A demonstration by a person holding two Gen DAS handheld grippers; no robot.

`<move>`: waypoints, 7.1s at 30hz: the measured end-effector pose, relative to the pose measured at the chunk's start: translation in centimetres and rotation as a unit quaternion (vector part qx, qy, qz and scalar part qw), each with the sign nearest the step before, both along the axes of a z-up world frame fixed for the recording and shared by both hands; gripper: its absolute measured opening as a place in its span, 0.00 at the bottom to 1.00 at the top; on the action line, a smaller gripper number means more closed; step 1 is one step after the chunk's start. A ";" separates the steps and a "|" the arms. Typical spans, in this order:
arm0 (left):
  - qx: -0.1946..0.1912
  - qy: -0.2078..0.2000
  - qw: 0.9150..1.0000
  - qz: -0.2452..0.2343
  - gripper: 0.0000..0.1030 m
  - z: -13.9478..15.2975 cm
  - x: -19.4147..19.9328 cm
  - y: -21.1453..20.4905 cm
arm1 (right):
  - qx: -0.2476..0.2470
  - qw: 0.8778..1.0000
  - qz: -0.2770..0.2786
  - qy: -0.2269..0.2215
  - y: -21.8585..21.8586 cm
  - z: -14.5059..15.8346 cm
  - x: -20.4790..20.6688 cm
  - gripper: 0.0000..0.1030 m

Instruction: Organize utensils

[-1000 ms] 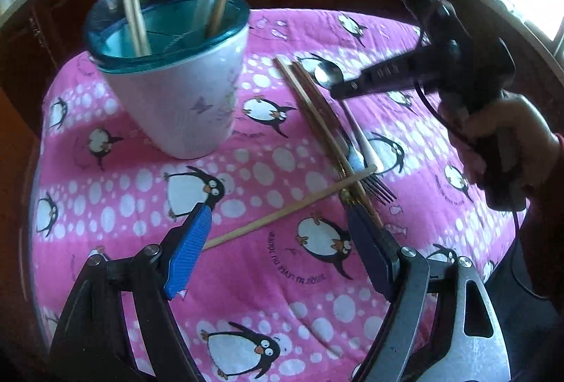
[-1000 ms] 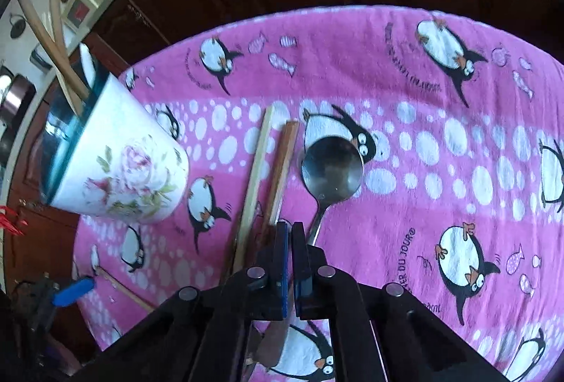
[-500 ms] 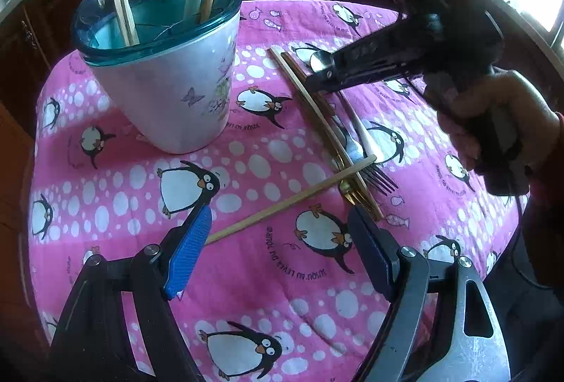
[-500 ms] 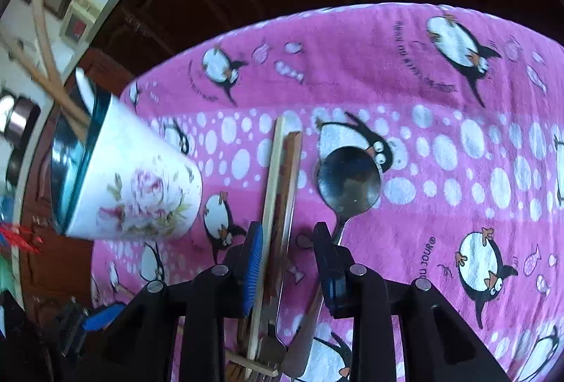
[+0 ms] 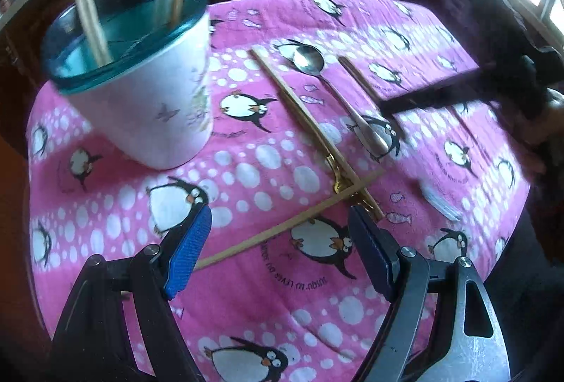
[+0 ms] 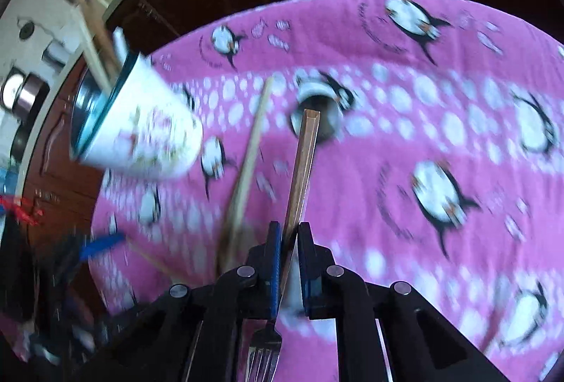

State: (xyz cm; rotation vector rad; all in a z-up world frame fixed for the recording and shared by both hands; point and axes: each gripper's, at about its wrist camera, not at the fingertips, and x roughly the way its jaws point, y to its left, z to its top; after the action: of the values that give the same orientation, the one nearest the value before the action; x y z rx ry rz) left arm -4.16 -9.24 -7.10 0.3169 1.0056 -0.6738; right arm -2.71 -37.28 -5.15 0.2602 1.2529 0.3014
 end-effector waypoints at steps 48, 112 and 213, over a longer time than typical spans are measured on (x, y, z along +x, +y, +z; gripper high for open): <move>-0.001 0.027 0.992 0.124 0.16 0.9 3.6 4.1 | 0.059 0.998 0.000 0.021 4.1 -1.3 -0.4 0.00; -0.040 0.044 0.992 0.113 0.32 2.3 3.5 2.5 | 0.030 0.999 -0.009 0.011 6.7 -2.1 -0.2 0.07; -0.075 -0.070 0.970 0.220 0.06 11.0 10.5 7.2 | 0.050 0.975 -0.001 -0.217 10.2 14.2 6.7 0.09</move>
State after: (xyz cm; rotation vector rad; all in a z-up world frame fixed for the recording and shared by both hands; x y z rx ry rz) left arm 6.30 -2.08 3.86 0.0040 0.8469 -0.3153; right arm 4.04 -27.05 9.07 0.2646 0.8067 0.3969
